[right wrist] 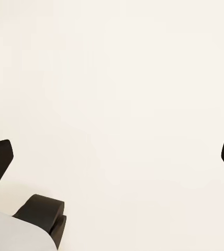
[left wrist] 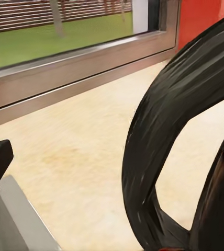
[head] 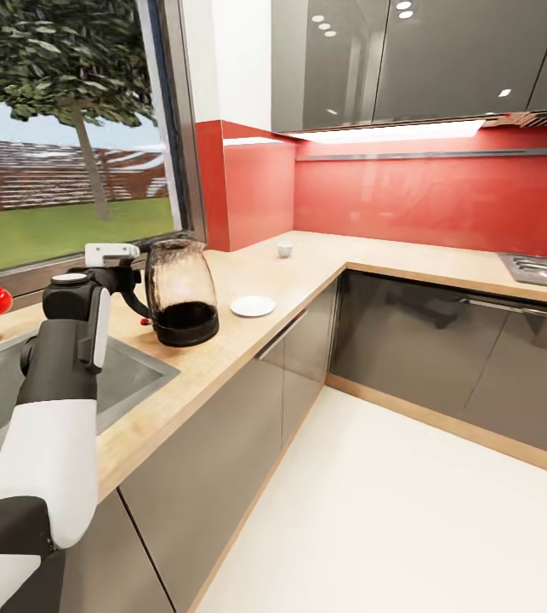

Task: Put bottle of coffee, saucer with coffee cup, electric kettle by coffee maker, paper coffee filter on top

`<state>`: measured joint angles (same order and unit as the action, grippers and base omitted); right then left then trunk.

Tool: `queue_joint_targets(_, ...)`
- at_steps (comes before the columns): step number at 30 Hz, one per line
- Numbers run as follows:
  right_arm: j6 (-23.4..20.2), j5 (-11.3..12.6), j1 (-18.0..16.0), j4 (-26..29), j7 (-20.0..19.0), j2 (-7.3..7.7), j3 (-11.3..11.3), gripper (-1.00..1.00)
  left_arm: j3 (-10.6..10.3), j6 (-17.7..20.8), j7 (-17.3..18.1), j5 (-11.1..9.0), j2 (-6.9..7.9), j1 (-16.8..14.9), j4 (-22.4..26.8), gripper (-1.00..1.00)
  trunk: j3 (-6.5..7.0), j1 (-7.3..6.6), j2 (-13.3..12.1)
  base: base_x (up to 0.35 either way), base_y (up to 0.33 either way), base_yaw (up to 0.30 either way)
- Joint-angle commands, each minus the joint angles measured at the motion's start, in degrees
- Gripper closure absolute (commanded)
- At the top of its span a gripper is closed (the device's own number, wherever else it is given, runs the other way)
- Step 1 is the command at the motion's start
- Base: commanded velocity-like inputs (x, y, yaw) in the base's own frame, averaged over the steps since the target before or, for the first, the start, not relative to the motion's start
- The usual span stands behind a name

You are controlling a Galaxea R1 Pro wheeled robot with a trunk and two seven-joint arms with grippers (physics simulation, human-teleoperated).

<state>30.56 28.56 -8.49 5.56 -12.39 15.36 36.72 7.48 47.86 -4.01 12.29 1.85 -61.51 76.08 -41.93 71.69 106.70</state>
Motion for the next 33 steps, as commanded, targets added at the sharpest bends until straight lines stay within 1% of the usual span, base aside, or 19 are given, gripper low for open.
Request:
queue_joint_targets(1,0.1,0.6,0.0,0.0,-0.4,0.02,0.2,-1.00,0.0,0.3,-0.2,-0.1,0.20,-0.1,0.0,-1.00,-0.06,-0.01,0.0,0.002,0.000,0.000)
queue_joint_targets(9,0.1,0.6,0.0,0.0,-0.4,0.02,0.2,-1.00,0.0,0.3,-0.2,-0.2,0.50,0.0,0.0,-1.00,-0.06,-0.01,0.0,0.001,0.000,0.000)
queue_joint_targets(18,0.1,0.6,0.0,0.0,-0.4,0.02,0.2,-1.00,0.0,0.3,-0.2,-0.2,0.52,0.0,0.0,-1.00,-0.06,-0.01,0.0,0.078,0.000,0.000)
queue_joint_targets(33,0.0,0.6,0.0,0.0,-0.4,0.02,0.2,-1.00,0.0,0.3,-0.2,-0.2,0.69,0.0,0.1,-1.00,-0.06,-0.01,0.0,0.003,0.000,0.000)
